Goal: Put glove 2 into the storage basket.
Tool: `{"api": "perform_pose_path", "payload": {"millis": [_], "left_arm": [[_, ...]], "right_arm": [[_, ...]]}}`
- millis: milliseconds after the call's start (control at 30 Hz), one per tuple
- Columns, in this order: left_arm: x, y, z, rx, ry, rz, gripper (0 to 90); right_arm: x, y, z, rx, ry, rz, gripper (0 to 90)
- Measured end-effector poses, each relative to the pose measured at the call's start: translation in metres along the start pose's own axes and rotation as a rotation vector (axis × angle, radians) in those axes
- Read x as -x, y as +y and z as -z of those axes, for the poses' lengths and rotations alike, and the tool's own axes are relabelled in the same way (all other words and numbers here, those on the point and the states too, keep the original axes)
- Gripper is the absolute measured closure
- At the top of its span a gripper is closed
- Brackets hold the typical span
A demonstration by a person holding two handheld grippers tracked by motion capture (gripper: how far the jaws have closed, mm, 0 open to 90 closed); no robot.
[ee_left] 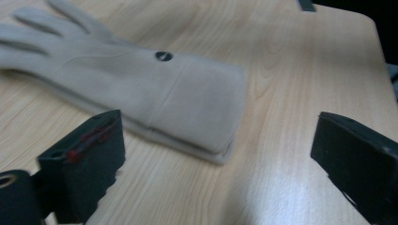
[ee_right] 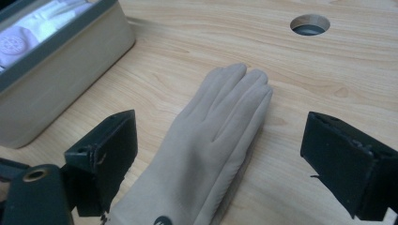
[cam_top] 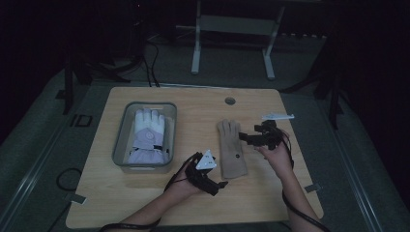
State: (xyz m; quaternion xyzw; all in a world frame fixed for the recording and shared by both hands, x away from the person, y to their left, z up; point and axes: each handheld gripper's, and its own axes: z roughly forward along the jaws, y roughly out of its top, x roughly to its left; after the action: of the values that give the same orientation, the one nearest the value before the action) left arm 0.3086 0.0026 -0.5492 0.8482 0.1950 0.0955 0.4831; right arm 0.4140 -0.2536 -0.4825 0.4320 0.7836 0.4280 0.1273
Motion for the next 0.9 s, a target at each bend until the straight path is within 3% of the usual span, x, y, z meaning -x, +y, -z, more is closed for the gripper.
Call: {"api": "perform_pose_path", "payload": {"millis": [467,600,733,900], "left_arm": [[-0.009,0.019,-0.033,-0.108,-0.028,-0.078,6.0],[-0.012,0.020,-0.040,-0.129,-0.037,-0.090,6.0],[-0.012,0.022,-0.047,-0.175,-0.037,-0.135,7.0],[-0.016,0.026,-0.055,-0.195,-0.040,-0.155,12.5]], "right_arm": [[0.020,0.007,-0.041,-0.059,0.026,-0.058,13.8],[0.022,0.011,-0.055,-0.063,0.041,-0.077,13.9],[0.021,0.015,-0.070,-0.090,0.042,-0.079,13.9],[0.020,0.016,-0.086,-0.122,0.036,-0.084,14.3]]}}
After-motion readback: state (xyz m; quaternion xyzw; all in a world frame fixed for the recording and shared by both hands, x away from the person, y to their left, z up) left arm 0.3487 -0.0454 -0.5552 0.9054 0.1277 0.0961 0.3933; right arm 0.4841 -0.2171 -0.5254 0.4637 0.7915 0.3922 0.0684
